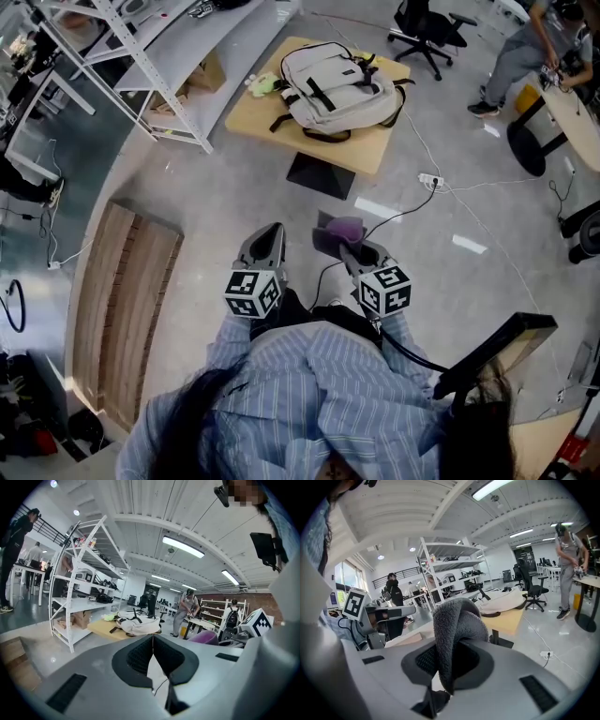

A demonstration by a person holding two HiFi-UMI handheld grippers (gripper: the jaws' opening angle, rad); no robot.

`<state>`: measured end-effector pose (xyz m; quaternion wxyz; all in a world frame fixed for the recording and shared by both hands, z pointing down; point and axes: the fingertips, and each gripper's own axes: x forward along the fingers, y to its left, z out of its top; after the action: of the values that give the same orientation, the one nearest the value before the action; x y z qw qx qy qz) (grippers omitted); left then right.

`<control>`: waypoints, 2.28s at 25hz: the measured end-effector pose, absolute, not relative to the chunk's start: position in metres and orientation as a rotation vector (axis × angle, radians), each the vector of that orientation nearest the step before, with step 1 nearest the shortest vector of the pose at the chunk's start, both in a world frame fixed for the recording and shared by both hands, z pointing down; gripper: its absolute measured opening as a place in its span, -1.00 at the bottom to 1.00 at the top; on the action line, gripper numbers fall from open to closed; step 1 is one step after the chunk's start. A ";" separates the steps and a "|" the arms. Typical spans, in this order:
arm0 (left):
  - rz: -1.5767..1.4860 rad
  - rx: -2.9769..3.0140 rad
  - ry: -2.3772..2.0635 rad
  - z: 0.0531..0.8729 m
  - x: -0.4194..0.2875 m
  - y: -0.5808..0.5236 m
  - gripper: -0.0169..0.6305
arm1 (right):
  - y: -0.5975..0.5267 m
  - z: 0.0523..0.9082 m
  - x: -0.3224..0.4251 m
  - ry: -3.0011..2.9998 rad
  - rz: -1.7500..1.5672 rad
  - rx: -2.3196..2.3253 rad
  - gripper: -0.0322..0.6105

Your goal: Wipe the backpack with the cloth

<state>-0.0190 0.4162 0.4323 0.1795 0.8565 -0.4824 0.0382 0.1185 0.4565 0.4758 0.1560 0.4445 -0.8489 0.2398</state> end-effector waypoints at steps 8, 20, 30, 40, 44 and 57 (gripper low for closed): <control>0.149 2.369 -1.397 0.441 -0.001 0.438 -0.93 | 0.473 0.491 0.144 -2.428 0.752 1.213 -0.77; 0.173 2.393 -1.368 0.453 0.004 0.380 -0.93 | 0.428 0.508 0.160 -2.389 0.787 1.290 -0.77; 0.194 2.464 -1.282 0.450 -0.027 0.238 -0.93 | 0.297 0.502 0.122 -2.334 0.787 1.347 -0.77; 0.242 2.532 -1.193 0.458 -0.086 0.106 -0.93 | 0.159 0.507 0.047 -2.284 0.670 1.295 -0.77; 0.227 2.534 -1.170 0.461 -0.099 0.078 -0.93 | 0.129 0.506 0.028 -2.251 0.583 1.249 -0.77; 0.217 2.444 -1.132 0.491 -0.108 0.063 -0.93 | 0.082 0.537 0.024 -2.132 0.521 1.134 -0.77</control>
<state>-0.1078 0.0625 0.4911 0.2181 0.8826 -0.4090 0.0785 0.0238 0.0817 0.5365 0.3292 0.4333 -0.8150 0.1992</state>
